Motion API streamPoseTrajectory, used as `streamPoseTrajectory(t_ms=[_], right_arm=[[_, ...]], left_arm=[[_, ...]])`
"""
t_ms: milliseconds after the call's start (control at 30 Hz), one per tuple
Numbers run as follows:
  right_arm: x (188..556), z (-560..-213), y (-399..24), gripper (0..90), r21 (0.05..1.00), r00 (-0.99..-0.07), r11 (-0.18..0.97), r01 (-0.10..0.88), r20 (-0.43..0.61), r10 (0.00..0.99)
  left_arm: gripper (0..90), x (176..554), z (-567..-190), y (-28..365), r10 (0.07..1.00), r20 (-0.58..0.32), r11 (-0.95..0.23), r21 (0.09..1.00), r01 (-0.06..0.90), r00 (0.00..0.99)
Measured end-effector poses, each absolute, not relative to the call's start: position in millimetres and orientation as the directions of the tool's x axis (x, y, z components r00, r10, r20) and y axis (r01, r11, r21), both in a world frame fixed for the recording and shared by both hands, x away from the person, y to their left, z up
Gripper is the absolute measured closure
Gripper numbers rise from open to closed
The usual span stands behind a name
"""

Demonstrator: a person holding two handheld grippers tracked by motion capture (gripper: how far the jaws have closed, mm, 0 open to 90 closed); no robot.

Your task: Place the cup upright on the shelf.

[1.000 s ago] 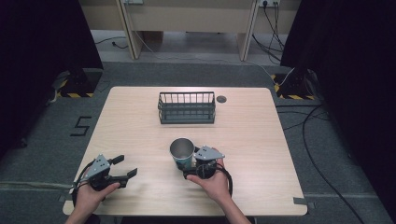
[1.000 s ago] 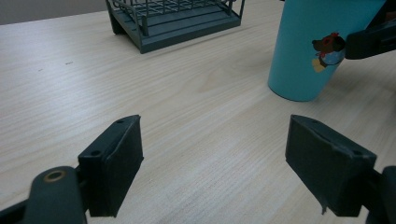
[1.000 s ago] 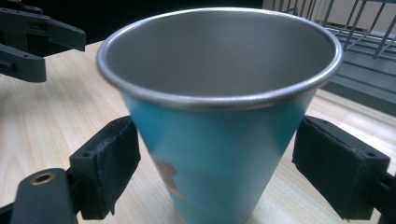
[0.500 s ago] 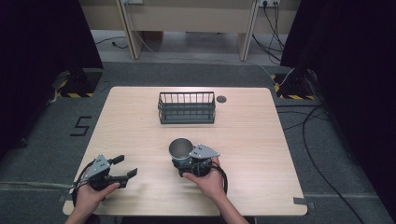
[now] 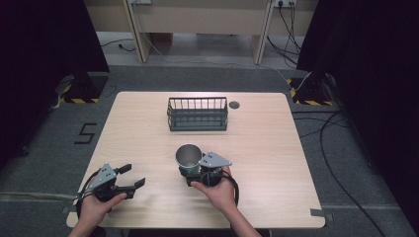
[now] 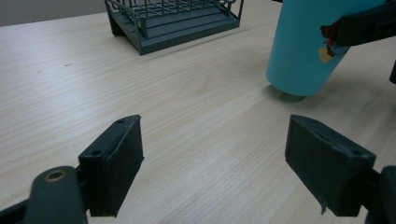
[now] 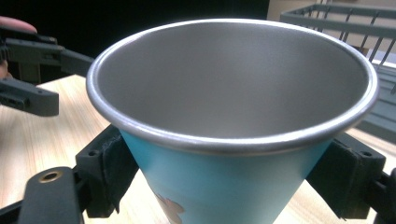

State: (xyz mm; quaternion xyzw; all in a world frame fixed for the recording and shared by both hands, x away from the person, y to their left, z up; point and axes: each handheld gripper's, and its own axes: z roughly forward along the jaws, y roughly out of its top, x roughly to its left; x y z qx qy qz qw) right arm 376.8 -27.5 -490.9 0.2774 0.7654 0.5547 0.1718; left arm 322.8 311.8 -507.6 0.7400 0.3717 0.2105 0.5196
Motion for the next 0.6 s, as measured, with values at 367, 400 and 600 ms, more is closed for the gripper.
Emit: streamPoseTrajectory(t_ms=[367, 400, 600], right_arm=[[380.7, -482.9, -27.4, 17.8, 0.953, -0.780, 0.204, 0.223, 0.048, 0.624], [381.2, -482.1, -27.8, 17.8, 0.954, -0.779, 0.201, 0.222, 0.050, 0.626], [386.1, -475.3, -30.6, 17.9, 0.960, -0.770, 0.183, 0.212, 0.049, 0.636]], left_arm=[[18.8, 322.6, -507.3, 311.6, 0.767, -0.071, -0.187, 0.926, 0.329, 0.637], [18.9, 322.5, -507.3, 311.5, 0.767, -0.071, -0.187, 0.926, 0.328, 0.638], [19.1, 322.8, -507.5, 311.2, 0.766, -0.075, -0.185, 0.926, 0.330, 0.638]])
